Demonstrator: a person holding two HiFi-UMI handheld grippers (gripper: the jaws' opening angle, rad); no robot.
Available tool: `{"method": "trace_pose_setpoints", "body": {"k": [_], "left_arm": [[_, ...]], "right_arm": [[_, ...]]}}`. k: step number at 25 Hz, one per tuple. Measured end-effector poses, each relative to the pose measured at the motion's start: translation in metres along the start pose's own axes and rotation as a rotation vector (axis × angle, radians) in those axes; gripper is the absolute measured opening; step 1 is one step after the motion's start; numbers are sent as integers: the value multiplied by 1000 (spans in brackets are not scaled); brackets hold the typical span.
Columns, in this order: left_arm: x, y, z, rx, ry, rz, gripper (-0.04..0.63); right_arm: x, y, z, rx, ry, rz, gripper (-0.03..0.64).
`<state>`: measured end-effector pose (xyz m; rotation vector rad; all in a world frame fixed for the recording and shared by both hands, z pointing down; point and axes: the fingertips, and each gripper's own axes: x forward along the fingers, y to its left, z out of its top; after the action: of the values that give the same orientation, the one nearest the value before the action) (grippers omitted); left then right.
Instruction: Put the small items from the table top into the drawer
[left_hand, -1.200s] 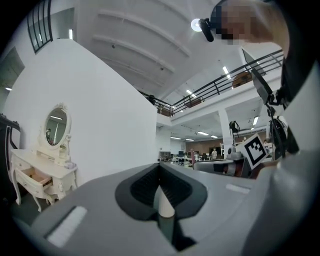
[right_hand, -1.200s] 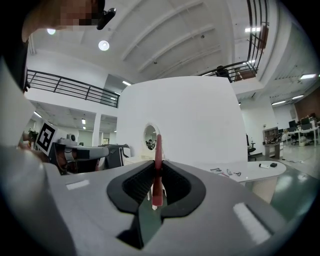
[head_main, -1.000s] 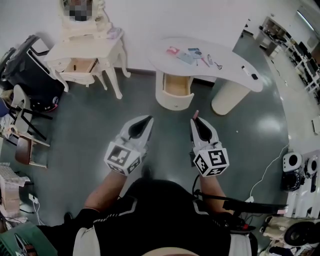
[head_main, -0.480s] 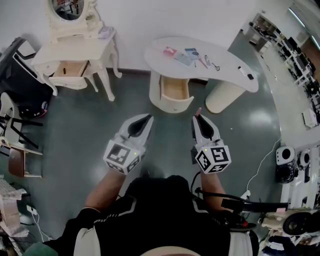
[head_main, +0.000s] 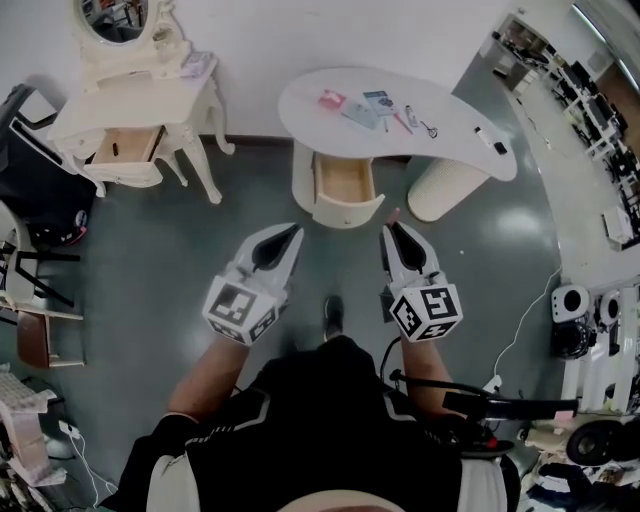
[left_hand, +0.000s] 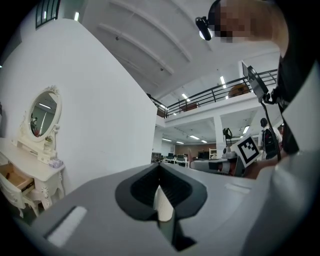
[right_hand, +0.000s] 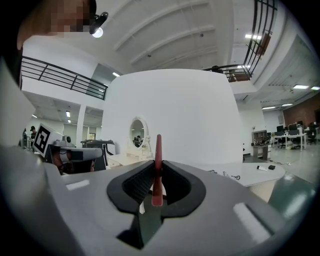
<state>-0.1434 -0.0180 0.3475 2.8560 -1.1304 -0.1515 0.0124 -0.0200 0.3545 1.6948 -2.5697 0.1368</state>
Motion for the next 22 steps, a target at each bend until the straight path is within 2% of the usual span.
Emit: {"method": "trace_pose_setpoints", "body": {"k": [5,11,15,22], "left_arm": [[36,16,1,31,19,16,0],[97,29,1,-1,33,26,0],[137,33,3,6,28,35,0],[199,36,-8,24,69,64,0]], "right_arm": [[28,-29,6,3,-26,10,51],[59,-77,8,7,-18,27,51],[77,-108,10,15,-14,49,51],[106,-155,10,14,-11,108,51]]}}
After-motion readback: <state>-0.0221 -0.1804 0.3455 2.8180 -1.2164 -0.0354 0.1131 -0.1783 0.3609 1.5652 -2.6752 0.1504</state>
